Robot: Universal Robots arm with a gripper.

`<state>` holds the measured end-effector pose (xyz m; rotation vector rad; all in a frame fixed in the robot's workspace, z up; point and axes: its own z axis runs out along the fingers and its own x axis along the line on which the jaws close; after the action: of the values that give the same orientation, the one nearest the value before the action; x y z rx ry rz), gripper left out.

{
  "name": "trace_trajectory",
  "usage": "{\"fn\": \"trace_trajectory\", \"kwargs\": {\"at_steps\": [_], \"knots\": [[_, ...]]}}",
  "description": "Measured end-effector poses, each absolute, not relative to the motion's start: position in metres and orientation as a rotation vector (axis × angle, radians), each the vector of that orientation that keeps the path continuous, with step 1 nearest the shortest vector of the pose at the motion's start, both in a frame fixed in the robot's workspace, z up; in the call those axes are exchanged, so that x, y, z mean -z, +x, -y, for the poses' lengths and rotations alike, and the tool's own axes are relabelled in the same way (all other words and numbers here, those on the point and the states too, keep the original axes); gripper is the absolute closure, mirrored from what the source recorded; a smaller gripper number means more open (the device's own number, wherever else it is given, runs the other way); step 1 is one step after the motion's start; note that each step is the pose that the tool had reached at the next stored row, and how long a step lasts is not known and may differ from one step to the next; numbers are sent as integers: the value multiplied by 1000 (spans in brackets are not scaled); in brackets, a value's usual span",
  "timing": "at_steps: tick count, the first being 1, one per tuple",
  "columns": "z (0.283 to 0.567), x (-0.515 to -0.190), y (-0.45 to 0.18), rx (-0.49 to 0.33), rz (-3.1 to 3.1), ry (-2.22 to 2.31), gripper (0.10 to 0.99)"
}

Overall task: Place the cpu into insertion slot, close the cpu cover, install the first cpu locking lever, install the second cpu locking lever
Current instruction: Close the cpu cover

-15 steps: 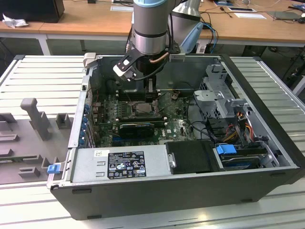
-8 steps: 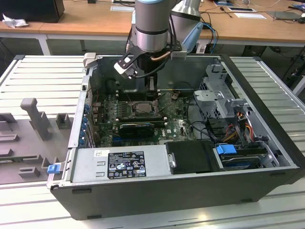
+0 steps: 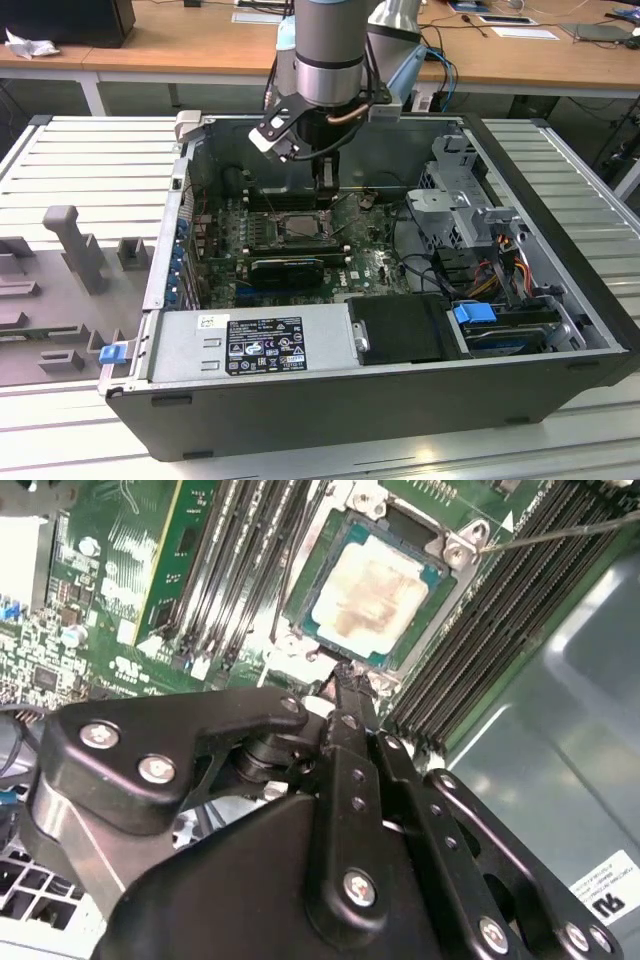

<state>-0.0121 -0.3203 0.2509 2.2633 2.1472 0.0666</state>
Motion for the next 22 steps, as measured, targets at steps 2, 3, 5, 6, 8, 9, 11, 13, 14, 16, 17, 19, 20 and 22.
{"fn": "trace_trajectory", "kwargs": {"at_steps": [2,3,5,6,8,9,11,13,14,16,17,19,20,22], "knots": [[320,-255,-12,-67,-2147,2263,980],[320,-257,-12,-67,-2147,2263,980],[320,-259,-10,-67,-2147,2263,980],[320,-260,-8,-67,-2147,2263,980],[320,-260,-3,-67,-2147,2263,980],[320,-260,0,-67,-2147,2263,980],[320,-260,6,-67,-2148,2263,980],[320,-260,14,-67,-2147,2263,980],[320,-260,19,-67,-2148,2263,980],[320,-260,25,-67,-2148,2264,980],[320,-260,28,-67,-2148,2263,980],[320,-260,33,-67,-2148,2264,980],[320,-260,34,-67,-2148,2264,980],[320,-260,35,-67,-2148,2264,980]]}}
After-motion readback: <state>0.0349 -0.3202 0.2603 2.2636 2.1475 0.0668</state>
